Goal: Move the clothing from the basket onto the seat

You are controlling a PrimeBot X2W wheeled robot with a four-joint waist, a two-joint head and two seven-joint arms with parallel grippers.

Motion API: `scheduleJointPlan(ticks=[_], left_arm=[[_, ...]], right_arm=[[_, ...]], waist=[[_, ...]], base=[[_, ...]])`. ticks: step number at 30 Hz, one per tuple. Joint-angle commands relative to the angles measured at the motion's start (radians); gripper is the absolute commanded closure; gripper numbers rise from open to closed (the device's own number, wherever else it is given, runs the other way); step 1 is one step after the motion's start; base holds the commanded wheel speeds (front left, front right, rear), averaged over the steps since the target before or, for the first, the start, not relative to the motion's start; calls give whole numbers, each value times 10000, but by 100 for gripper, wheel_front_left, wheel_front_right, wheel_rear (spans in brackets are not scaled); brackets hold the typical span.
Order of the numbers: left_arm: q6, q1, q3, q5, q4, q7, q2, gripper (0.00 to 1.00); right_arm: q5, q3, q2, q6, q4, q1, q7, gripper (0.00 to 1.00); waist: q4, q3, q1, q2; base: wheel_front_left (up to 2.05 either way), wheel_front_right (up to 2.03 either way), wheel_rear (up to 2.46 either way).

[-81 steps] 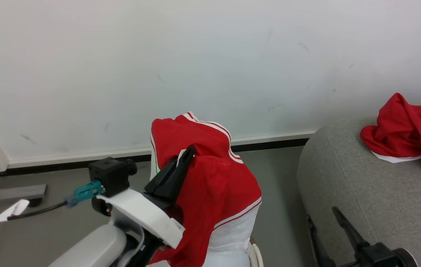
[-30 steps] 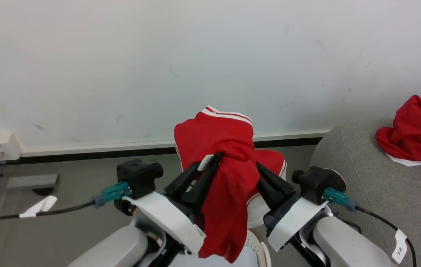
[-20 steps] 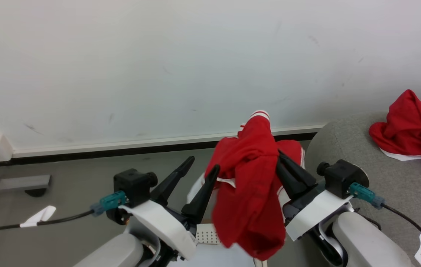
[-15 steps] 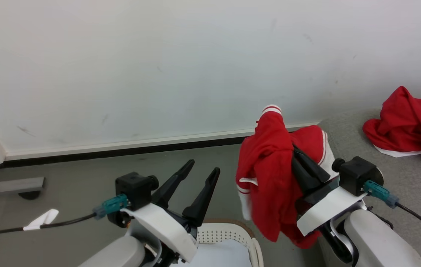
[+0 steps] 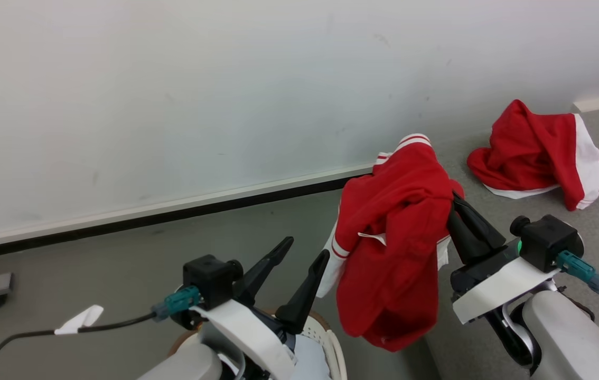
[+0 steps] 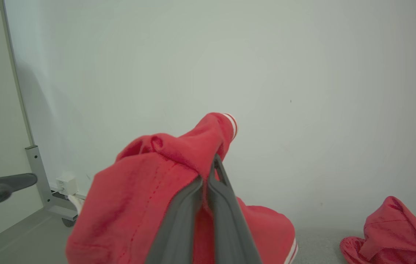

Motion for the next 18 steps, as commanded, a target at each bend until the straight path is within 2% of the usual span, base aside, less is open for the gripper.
scheduleJointPlan(ticks=[1, 10, 18], left_arm=[[-35, 43, -7, 199, 55, -84, -92, 0], [-123, -84, -123, 345, 169, -134, -323, 0], [-247, -338, -155, 656, 206, -183, -476, 0]], right_arm=[[-75, -137, -179, -1, -133, 158, -38, 100], [-117, -770, -729, -1, -576, 562, -36, 100], [-229, -1588, -1125, -1, -770, 546, -36, 100]], waist=[[-329, 125, 0, 0], [-928, 375, 0, 0], [-1032, 988, 0, 0]], base=[[0, 0, 0], [0, 0, 0], [0, 0, 0]])
